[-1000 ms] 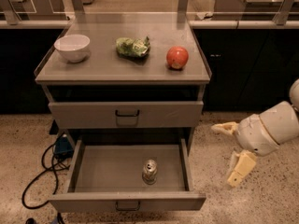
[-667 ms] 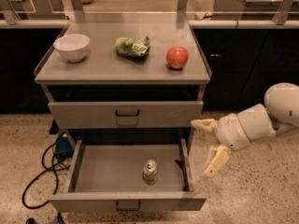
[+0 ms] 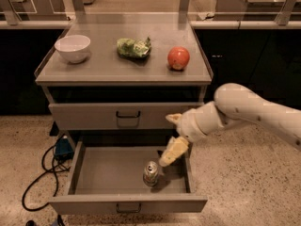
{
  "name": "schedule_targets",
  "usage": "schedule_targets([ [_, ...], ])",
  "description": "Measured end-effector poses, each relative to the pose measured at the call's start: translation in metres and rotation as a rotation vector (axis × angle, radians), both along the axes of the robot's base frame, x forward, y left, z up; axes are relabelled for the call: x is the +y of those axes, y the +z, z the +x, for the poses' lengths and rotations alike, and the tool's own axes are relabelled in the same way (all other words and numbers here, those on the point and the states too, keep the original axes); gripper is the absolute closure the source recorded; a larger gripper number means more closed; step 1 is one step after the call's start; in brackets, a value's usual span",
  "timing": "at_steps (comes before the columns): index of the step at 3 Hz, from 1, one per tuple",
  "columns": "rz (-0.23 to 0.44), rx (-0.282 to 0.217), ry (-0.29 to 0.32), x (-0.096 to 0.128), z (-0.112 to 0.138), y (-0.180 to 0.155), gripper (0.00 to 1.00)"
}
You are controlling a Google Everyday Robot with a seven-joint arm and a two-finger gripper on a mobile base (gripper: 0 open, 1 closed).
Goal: Pick 7up can from middle drawer and place on counter
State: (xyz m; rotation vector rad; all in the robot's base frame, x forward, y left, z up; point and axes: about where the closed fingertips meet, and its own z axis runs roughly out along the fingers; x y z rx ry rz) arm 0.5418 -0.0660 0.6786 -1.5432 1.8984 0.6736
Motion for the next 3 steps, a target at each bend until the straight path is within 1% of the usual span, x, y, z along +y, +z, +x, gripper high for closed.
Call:
schedule_targets([
  [1, -0.025, -0.008, -0.033, 0.033, 0.021, -0.002, 0.0],
  [2, -0.023, -0.006, -0.033, 0.033, 0.021, -0.002, 0.0],
  [3, 0.033, 0.095, -0.042, 0.024, 0.018, -0.041, 0.0],
])
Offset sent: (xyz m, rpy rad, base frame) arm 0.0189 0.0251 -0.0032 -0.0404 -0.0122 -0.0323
